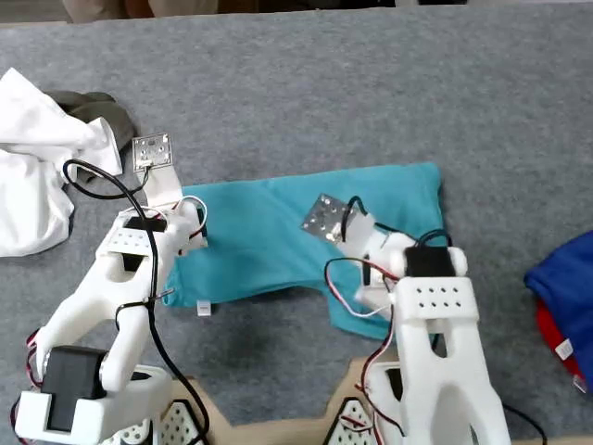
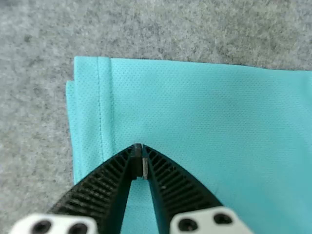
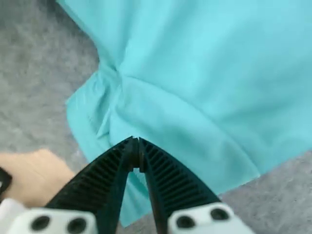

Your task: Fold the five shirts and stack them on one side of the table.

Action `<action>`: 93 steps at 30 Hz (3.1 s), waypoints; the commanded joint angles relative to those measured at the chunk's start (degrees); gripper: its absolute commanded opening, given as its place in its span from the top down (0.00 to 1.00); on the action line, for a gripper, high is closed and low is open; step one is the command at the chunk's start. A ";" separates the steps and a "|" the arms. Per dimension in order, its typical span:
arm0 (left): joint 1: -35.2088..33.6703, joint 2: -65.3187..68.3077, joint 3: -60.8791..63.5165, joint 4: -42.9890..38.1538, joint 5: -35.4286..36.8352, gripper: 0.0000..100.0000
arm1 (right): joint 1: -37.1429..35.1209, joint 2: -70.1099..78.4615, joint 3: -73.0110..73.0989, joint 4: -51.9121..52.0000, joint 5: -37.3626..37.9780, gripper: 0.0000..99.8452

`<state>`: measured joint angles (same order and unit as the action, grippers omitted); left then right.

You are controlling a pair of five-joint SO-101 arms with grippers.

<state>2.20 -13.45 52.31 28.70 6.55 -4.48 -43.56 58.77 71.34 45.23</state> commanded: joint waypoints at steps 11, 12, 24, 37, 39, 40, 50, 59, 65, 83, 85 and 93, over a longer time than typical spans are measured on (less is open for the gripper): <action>-0.26 -0.13 -2.73 0.26 -0.44 0.98 | -3.38 11.38 -2.77 -0.53 -0.09 0.89; -0.26 -0.13 -2.73 0.26 -0.44 0.98 | -3.74 12.18 -2.86 -0.70 -0.09 0.89; -0.26 -0.04 -2.73 0.09 -0.44 0.98 | -3.91 16.57 -3.56 -3.08 -0.18 1.00; -0.26 -0.04 -2.73 0.00 -0.44 0.98 | -8.57 14.64 -6.81 -2.20 -4.22 0.99; -0.26 -0.04 -2.73 0.00 -0.44 0.98 | -9.89 14.73 -8.75 -0.70 -5.01 0.99; -0.18 -0.04 -2.73 0.00 -0.44 0.98 | -10.42 14.73 -9.54 0.00 -5.54 0.99; -0.18 -0.04 -2.73 0.00 -0.44 0.98 | -13.49 14.20 -8.40 3.08 -8.00 0.99; -0.18 -0.04 -2.73 0.00 -0.44 0.98 | -13.23 8.57 -7.60 9.05 -5.36 0.99; -0.18 -0.04 -2.73 0.09 -0.44 0.98 | -13.41 8.31 -3.91 8.35 -4.75 0.99; -0.09 -0.04 -2.73 0.26 -0.53 0.98 | -3.82 8.57 -4.79 10.46 5.71 0.72; -0.09 -0.04 -2.73 0.26 -0.53 0.98 | -3.74 8.57 -8.13 10.81 4.48 0.72; -0.18 -0.04 -2.73 0.18 -0.53 0.98 | 6.11 12.18 -25.80 10.81 6.42 0.97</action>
<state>2.20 -13.27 52.31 28.70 6.55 -1.41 -33.27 39.60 81.98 51.03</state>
